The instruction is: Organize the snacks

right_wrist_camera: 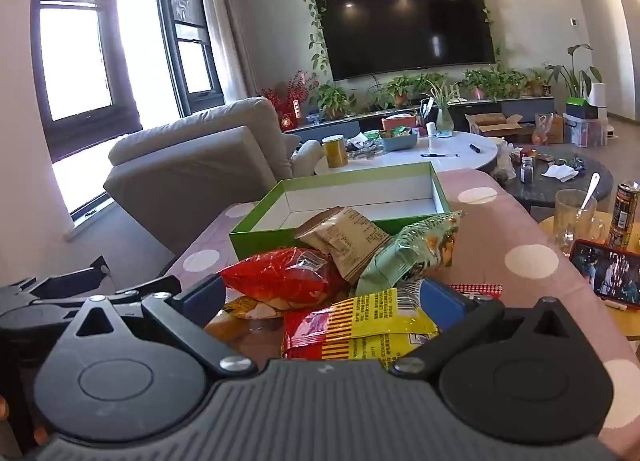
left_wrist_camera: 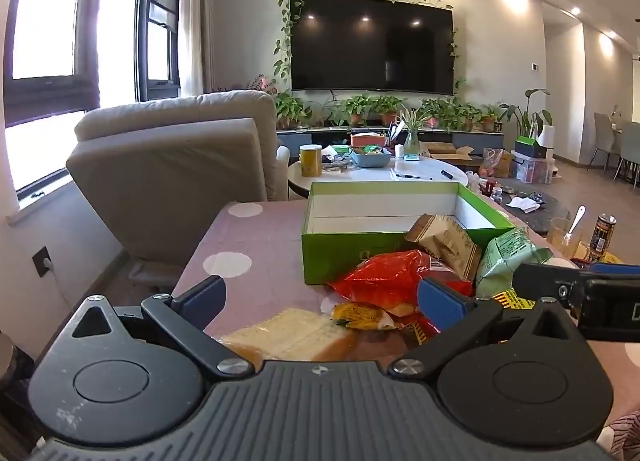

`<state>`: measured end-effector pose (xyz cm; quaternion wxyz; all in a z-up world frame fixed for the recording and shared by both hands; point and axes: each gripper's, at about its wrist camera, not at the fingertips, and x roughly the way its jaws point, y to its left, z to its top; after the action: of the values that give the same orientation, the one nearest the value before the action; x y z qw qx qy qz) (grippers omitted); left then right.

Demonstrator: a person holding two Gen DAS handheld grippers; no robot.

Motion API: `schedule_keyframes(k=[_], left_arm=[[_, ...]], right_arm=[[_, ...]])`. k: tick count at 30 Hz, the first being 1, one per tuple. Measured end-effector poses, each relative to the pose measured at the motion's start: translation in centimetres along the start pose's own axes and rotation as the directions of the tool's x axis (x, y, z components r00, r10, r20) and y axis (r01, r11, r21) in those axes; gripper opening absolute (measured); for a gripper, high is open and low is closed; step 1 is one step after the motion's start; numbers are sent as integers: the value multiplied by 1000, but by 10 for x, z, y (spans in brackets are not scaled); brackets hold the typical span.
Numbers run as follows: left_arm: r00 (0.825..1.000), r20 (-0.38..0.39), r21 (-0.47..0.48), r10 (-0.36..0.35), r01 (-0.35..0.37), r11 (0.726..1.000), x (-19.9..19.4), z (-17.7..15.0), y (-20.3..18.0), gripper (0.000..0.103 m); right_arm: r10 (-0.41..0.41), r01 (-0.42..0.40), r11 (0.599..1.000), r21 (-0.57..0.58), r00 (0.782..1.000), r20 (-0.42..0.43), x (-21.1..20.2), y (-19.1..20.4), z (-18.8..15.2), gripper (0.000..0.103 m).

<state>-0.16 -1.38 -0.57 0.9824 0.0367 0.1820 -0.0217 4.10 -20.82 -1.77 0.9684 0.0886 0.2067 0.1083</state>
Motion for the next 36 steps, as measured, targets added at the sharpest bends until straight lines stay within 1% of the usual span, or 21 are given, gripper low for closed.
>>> schedule_keyframes(k=[1, 3, 4, 5, 7, 10, 16, 28, 36], left_arm=[[1000, -1, 5, 2, -2, 1000, 0, 0, -3, 103], [1000, -7, -8, -9, 9, 1000, -1, -1, 5, 103], [1000, -10, -8, -9, 9, 1000, -1, -2, 6, 103], [1000, -12, -9, -6, 6, 1000, -1, -2, 6, 103], [1000, -19, -10, -3, 3, 1000, 3, -2, 7, 103], [1000, -20, -10, 9, -9, 1000, 4, -3, 8, 103], [1000, -14, -4, 18, -18, 1000, 3, -4, 8, 103], [999, -34, -2, 21, -21, 1000, 6, -5, 7, 103], [999, -37, 4, 18, -18, 1000, 5, -6, 6, 103]], right_arm=[[1, -1, 1000, 4, 1000, 0, 0, 1, 0, 88], [3, -3, 1000, 17, 1000, -2, 2, 3, -1, 88], [10, -9, 999, 53, 1000, -6, 4, -4, 0, 88], [7, -7, 998, 60, 1000, -5, 6, -5, 1, 88], [-2, 1, 998, 59, 1000, 25, -1, -3, -4, 88], [-4, 2, 997, 71, 1000, 27, -5, -4, -3, 88], [8, -8, 1000, 30, 1000, 12, 1, 0, -4, 88], [11, -11, 999, 44, 1000, -4, 3, -2, -6, 88], [17, -17, 1000, 8, 1000, 1, 1, 2, -7, 88]])
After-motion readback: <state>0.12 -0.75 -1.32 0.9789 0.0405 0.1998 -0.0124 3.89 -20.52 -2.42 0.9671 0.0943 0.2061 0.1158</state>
